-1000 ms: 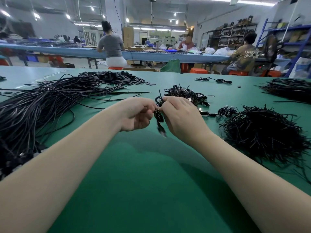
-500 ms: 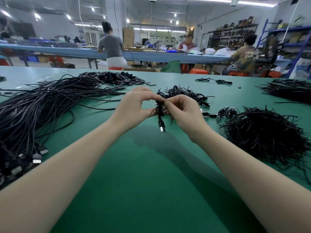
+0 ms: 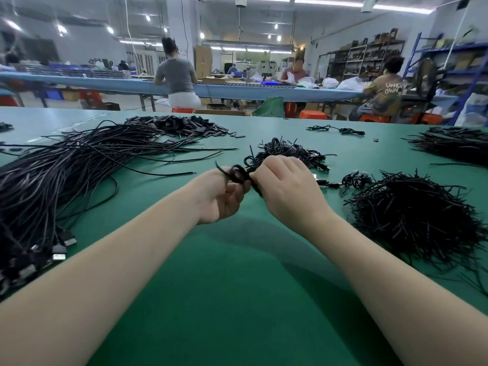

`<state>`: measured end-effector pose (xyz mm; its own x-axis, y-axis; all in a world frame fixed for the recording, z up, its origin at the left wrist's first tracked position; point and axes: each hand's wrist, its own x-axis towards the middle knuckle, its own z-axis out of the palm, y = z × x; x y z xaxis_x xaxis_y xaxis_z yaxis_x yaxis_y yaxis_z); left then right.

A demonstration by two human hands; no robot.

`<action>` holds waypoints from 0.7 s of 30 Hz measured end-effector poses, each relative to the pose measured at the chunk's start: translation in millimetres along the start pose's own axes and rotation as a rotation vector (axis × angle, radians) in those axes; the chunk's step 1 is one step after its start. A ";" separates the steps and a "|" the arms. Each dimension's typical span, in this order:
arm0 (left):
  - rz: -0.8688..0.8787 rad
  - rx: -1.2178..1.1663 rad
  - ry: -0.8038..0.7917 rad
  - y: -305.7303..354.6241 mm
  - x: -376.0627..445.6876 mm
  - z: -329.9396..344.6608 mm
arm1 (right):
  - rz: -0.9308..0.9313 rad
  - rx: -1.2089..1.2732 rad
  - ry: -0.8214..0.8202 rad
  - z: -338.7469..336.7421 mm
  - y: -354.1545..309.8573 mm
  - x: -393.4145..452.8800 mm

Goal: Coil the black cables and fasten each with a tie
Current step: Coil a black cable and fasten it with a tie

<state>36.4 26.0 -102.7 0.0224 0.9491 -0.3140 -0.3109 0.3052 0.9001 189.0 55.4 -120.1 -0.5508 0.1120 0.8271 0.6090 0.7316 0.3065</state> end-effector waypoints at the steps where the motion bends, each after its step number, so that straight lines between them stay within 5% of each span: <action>1: -0.024 -0.047 0.004 -0.1 0.5 -1.0 | -0.041 0.001 0.007 0.2 0.0 -0.6; 7: -0.078 -0.162 -0.059 -3.8 0.3 -7.8 | 0.110 0.201 -0.246 -8.7 -9.5 -2.6; 9: 0.010 -0.078 0.028 -6.3 5.0 -7.0 | 0.171 0.229 -0.260 -7.7 -9.7 3.7; 14: 0.633 0.622 0.373 -24.4 20.7 -28.0 | 0.809 0.419 -0.040 -5.5 21.0 50.5; 19: 0.619 0.573 0.464 -31.3 34.7 -45.2 | 1.428 0.905 -0.323 -8.4 91.9 100.6; 21: 0.605 0.605 0.435 -32.5 38.2 -46.1 | 1.438 0.874 -0.509 -12.4 101.7 98.3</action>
<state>3.6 48.8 -157.9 -0.3739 0.8842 0.2798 0.3919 -0.1228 0.9118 203.9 132.5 -1.8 -0.1115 0.9906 -0.0788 0.3651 -0.0329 -0.9304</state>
